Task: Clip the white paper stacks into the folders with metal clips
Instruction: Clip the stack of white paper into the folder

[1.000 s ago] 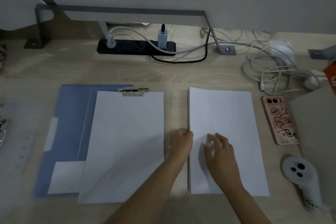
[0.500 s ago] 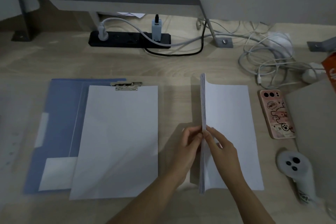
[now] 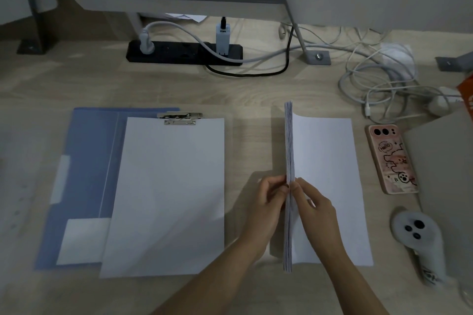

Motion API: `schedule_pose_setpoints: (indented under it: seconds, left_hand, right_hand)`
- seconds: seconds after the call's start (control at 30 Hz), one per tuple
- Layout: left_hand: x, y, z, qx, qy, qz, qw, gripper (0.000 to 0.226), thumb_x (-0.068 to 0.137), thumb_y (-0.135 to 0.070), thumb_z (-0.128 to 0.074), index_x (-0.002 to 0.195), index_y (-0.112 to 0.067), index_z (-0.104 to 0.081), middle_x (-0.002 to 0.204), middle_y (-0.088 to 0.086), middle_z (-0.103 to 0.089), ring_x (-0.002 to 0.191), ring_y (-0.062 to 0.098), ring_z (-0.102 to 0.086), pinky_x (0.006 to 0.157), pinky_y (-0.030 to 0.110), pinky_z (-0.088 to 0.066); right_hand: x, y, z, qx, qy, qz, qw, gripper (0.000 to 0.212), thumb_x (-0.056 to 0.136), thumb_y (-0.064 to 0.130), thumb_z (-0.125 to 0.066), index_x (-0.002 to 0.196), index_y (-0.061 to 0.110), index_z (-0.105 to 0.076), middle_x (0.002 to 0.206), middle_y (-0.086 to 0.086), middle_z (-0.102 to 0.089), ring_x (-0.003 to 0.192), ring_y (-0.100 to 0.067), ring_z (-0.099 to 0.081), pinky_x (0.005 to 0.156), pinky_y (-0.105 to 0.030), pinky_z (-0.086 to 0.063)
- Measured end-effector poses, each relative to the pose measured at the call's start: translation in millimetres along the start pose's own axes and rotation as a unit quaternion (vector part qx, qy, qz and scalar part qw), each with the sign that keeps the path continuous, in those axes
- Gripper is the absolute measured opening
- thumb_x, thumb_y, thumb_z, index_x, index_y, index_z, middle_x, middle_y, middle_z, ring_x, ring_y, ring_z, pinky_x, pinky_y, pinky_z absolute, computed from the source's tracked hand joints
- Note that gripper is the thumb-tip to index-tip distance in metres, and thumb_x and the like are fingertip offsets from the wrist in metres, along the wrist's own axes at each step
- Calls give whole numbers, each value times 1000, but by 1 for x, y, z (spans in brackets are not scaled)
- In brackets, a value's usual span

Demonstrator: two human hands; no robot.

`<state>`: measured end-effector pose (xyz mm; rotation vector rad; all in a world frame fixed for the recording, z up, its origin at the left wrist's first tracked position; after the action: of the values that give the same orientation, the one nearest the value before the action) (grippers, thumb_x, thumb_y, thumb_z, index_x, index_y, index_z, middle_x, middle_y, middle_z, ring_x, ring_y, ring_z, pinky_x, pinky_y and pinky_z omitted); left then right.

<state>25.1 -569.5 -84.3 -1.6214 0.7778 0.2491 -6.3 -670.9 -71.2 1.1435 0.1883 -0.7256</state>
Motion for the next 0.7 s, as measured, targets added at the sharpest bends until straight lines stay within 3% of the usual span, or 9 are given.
schedule_pose_setpoints:
  seconds: [0.1, 0.23, 0.33, 0.4, 0.47, 0.53, 0.6, 0.63, 0.7]
  left_hand:
    - [0, 2, 1, 7, -7, -1, 1000, 20, 95, -26, -47, 113, -24, -55, 110, -7, -64, 104, 6, -61, 90, 24, -51]
    - [1, 5, 5, 20, -21, 9, 1000, 18, 96, -24, -45, 112, -26, -52, 109, -6, -61, 100, 6, -59, 83, 19, -52]
    - [-1, 1, 17, 123, -114, -32, 985, 24, 96, -20, -45, 118, -28, -46, 114, -11, -54, 99, -2, -52, 76, 4, -44]
    - [-2, -5, 21, 166, -162, -67, 970, 33, 96, -20, -44, 128, -28, -42, 122, -19, -43, 110, -5, -44, 79, -3, -36]
    - [1, -4, 16, 152, -130, -48, 979, 33, 97, -24, -41, 130, -29, -41, 126, -17, -46, 116, -1, -46, 91, 5, -39]
    - [4, 1, 6, 104, -66, 15, 992, 29, 98, -33, -36, 126, -31, -42, 129, -5, -54, 117, 9, -53, 103, 25, -43]
    - [7, 9, 1, 130, -40, 74, 988, 45, 97, -43, -31, 137, -24, -35, 142, -3, -43, 130, 15, -44, 111, 32, -33]
    - [9, 15, 3, 149, -49, 100, 983, 53, 96, -46, -31, 143, -21, -29, 146, -2, -38, 134, 18, -39, 110, 32, -31]
    - [14, 22, 6, 165, -79, 115, 976, 51, 96, -41, -36, 139, -13, -34, 137, 4, -48, 125, 21, -49, 99, 31, -42]
  right_hand:
    - [1, -1, 0, -10, -3, -4, 1000, 43, 90, 38, -47, 126, 17, -57, 133, 0, -55, 126, -13, -48, 109, -30, -32]
    - [4, -4, 0, -41, -17, 6, 999, 27, 95, 30, -42, 104, 15, -62, 108, 1, -65, 96, -3, -61, 94, -20, -49]
    - [5, -8, -6, -101, -38, 21, 994, 44, 95, 36, -36, 123, 9, -58, 128, -10, -60, 116, -22, -58, 101, -41, -46]
    - [5, -7, -9, -118, -58, 25, 991, 42, 96, 32, -37, 124, 8, -58, 136, -10, -54, 123, -25, -52, 106, -42, -41]
    - [3, -3, -10, -119, -64, 28, 990, 37, 97, 28, -39, 119, 8, -61, 139, -10, -51, 127, -23, -49, 108, -40, -39]
    - [2, -1, -12, -126, -58, 42, 989, 36, 97, 29, -38, 115, 11, -64, 139, -9, -50, 129, -22, -47, 109, -39, -37]
    - [3, -1, -12, -145, -60, 49, 986, 37, 97, 30, -37, 118, 14, -63, 139, -7, -50, 130, -20, -46, 109, -35, -35]
    - [3, -3, -11, -146, -63, 45, 986, 38, 97, 30, -36, 120, 14, -62, 139, -6, -50, 129, -19, -46, 108, -33, -34]
    - [4, -5, -10, -137, -64, 43, 988, 38, 97, 31, -37, 121, 14, -61, 139, -5, -51, 128, -18, -47, 107, -29, -33]
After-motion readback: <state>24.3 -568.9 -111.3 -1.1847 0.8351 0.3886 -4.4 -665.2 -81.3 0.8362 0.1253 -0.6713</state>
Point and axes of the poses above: each hand's wrist, its own x-axis towards the middle knuckle, its own z-axis out of the back of the hand, y = z × x, the point moved 7 cm from there along x, towards the middle knuckle
